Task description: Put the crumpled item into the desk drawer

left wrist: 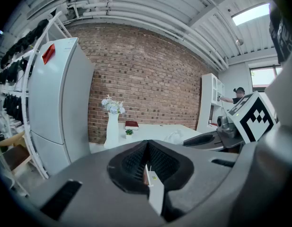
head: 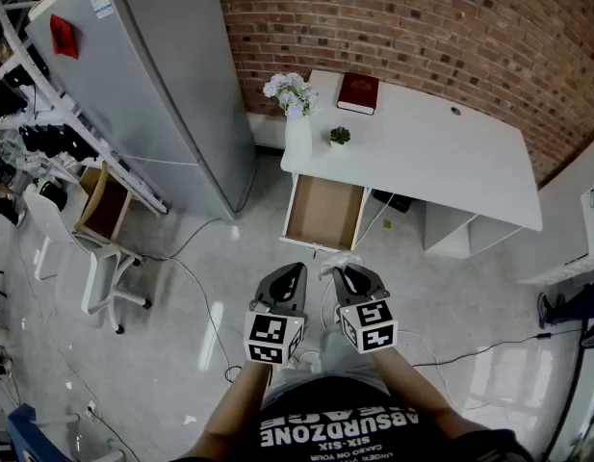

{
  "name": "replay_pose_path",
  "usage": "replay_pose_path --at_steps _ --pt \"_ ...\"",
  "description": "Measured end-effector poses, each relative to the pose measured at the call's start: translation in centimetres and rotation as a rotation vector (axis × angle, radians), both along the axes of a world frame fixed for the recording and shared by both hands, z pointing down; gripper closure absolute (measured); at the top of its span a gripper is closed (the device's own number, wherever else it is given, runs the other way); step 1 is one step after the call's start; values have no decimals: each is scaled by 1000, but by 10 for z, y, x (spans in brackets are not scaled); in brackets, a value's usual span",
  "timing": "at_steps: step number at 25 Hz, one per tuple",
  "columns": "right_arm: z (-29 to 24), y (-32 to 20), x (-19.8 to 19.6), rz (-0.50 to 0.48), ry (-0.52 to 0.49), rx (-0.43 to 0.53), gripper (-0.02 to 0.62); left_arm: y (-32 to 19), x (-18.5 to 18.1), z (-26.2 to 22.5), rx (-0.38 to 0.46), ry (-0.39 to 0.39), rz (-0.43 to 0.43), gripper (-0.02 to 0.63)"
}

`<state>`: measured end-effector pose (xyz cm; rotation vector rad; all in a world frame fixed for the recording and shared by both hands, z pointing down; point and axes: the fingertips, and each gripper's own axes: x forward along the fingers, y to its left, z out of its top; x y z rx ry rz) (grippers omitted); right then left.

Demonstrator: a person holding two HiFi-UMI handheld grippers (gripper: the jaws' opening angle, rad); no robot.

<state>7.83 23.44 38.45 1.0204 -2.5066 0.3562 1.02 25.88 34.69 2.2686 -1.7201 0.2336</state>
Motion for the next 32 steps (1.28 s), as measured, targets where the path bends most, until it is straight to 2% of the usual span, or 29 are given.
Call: replay_pose_path --at_steps 8,21,25,32 --pt "1 -57 6 -25 -33 14 571 -55 8 10 -18 -2 -19 601" --pt "21 -134 17 -104 -20 -35 569 -129 14 21 -41 -16 -99 601" --pt "26 -152 20 -141 -12 -45 569 -144 20 33 -81 -19 -110 601" --pt "44 -178 27 -218 20 -56 569 -165 20 53 -81 -11 -193 601"
